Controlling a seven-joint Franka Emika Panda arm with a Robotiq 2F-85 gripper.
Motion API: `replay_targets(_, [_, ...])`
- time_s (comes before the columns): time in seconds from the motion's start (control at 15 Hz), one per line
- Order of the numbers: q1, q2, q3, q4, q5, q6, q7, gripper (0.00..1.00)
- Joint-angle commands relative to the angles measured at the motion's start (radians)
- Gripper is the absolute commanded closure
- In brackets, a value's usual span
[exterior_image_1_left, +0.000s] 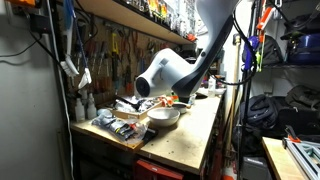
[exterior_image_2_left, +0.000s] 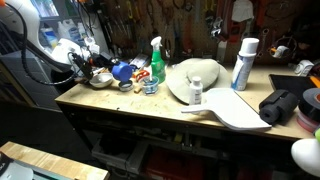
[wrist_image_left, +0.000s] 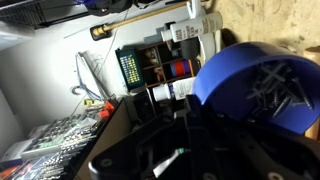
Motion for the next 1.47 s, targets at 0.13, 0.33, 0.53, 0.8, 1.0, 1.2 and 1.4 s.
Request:
replay_targets(0.13, [0.021,0.111,0.0,0.058,-0.073,-0.135,-0.004,0.94])
replay_targets(0.33, [0.028,0.147,0.005,0.068,-0.092,-0.184,-0.01,0.94])
replay_targets(0.53, [0.036,0.169,0.007,0.07,-0.117,-0.219,-0.014,0.94])
replay_targets(0.8, [0.044,0.186,0.009,0.068,-0.169,-0.27,-0.039,0.94])
replay_targets(1.0, [0.044,0.197,0.011,0.07,-0.196,-0.302,-0.055,0.94])
replay_targets(1.2, [0.041,0.2,0.015,0.07,-0.216,-0.323,-0.071,0.94])
replay_targets(1.4, [0.042,0.204,0.016,0.071,-0.233,-0.34,-0.089,0.94])
